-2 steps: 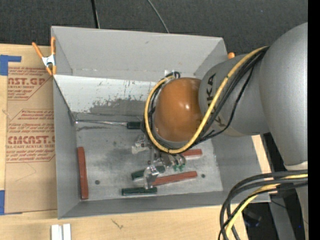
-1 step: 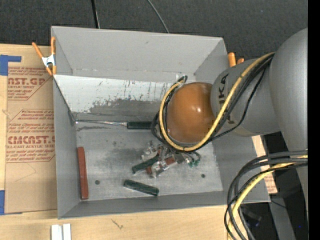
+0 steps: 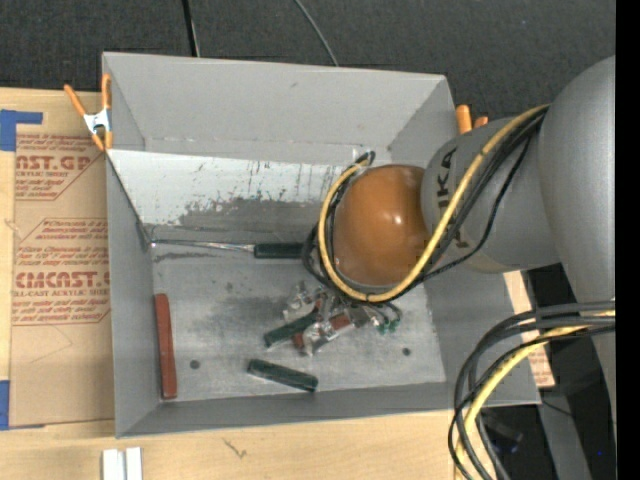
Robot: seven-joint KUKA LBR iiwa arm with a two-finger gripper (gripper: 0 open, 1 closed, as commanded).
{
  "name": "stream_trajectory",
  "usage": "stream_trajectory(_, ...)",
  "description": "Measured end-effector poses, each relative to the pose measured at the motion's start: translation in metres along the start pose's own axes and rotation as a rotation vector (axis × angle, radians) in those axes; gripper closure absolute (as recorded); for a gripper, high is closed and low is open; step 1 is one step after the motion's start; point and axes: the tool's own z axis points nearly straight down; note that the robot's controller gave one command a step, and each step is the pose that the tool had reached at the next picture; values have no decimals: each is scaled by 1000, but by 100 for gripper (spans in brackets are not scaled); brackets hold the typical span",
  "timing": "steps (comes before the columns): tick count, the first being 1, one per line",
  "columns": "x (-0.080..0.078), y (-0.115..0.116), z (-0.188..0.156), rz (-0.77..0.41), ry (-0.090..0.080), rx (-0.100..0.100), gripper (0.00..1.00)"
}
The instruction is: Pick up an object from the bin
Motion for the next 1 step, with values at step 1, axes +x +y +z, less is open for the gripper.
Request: stream_trajectory(1,-30,3,-190,-70,19,-2,100)
